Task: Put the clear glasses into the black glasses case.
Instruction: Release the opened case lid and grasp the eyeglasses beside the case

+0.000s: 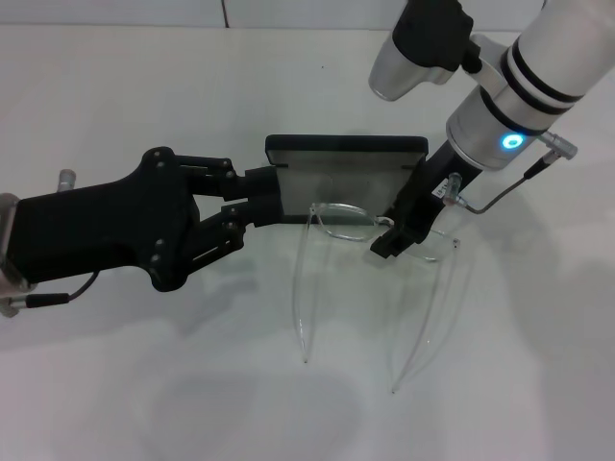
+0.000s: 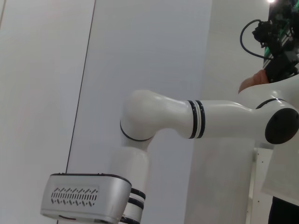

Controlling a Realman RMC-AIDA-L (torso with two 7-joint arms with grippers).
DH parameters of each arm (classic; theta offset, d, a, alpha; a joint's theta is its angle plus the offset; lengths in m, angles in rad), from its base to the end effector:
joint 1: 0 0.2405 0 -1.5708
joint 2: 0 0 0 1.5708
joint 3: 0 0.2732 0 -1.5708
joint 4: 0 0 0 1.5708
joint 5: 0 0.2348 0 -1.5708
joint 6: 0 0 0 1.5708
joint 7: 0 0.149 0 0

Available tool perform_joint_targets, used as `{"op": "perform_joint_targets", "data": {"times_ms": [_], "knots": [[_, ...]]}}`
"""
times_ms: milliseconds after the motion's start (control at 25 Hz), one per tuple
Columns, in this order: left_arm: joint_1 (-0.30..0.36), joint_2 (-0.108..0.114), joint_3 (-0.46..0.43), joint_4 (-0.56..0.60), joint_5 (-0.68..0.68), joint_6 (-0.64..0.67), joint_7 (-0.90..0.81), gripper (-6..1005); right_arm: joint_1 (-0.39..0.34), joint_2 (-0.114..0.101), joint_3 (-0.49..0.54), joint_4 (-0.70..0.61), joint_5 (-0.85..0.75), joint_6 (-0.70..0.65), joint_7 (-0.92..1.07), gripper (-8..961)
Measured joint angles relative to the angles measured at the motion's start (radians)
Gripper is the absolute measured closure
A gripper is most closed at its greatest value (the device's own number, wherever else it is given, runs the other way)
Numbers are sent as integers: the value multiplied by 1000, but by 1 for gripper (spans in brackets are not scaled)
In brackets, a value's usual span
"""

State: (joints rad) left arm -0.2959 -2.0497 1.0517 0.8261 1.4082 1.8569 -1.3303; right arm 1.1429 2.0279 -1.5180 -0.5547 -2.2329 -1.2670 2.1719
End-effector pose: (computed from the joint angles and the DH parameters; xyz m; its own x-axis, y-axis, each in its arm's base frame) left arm -0.2486 0.2918 0.0229 0.6214 0.1250 0.7735 0.2092 -0.9778 -0.0100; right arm 0.1159 0.4437 -0.1022 0.8954 -0.3116 0.3180 -0.2844 -0.9498 -0.1300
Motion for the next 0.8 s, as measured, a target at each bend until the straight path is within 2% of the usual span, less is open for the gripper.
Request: {"op": "perform_joint_targets", "data": {"times_ms": [480,680,800], "knots": [[-5,1,0,2,-2,1,-4,811,-50,0,-15,-32,14,12,-31,631],[-5,5,-1,6,-8,5,-7,811,-167,0,-9,-214,17,-10,-22,850],[-2,11,-2,6,-7,23,-12,811,-280,-3,-6,-391,56,-36,-20,851]]}}
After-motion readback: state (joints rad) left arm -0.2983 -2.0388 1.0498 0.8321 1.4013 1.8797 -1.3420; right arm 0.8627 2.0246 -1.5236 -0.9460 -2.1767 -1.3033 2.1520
